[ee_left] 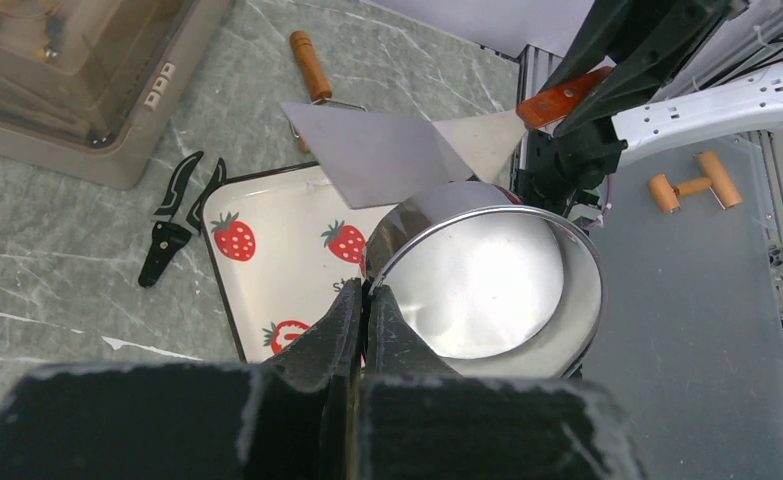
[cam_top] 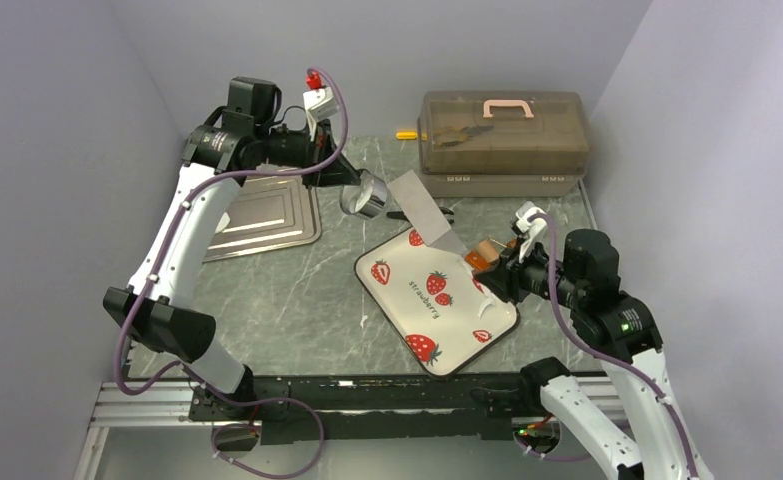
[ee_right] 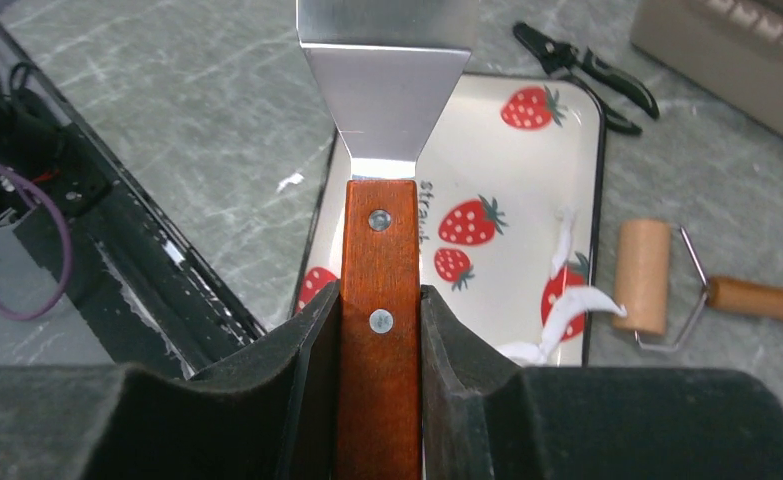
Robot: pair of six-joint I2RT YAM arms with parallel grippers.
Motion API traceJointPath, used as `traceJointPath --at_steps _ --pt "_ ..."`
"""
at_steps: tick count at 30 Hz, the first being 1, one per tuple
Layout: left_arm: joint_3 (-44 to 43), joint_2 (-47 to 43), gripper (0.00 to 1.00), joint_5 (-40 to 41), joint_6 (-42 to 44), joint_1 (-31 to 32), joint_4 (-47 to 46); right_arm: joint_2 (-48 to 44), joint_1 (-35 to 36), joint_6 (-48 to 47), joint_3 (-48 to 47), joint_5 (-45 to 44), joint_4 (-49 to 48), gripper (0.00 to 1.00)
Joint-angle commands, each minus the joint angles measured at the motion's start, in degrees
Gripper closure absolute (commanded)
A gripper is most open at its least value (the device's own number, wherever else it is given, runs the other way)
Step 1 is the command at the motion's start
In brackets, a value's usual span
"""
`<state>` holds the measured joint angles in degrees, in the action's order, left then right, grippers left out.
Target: Roll out the dumpling wrappers from the dough
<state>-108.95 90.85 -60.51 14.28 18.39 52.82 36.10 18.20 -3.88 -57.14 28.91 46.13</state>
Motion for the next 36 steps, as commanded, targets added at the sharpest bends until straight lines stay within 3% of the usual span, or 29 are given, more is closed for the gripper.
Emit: traceJointPath --at_steps 1,22,31,36 --pt "-2.7 -0.7 1.0 -1.1 0.3 -0.6 -1.0 0.7 -0.1 -0.3 -0.4 -6.3 0.9 1.0" --pt "-0.8 -0.5 1.0 1.6 4.5 0.0 2.4 -1.7 -0.1 1.6 -3.3 10.6 -7.7 1.0" --pt "-0.2 -0.6 1.0 1.6 5.5 1.3 3.3 -1.5 -0.1 3.7 -1.5 10.1 -11.3 1.0" --pt "-2.8 0.3 1.0 2.2 4.3 0.4 2.4 -0.5 -0.1 -0.1 -3.5 1.8 -1.6 1.0"
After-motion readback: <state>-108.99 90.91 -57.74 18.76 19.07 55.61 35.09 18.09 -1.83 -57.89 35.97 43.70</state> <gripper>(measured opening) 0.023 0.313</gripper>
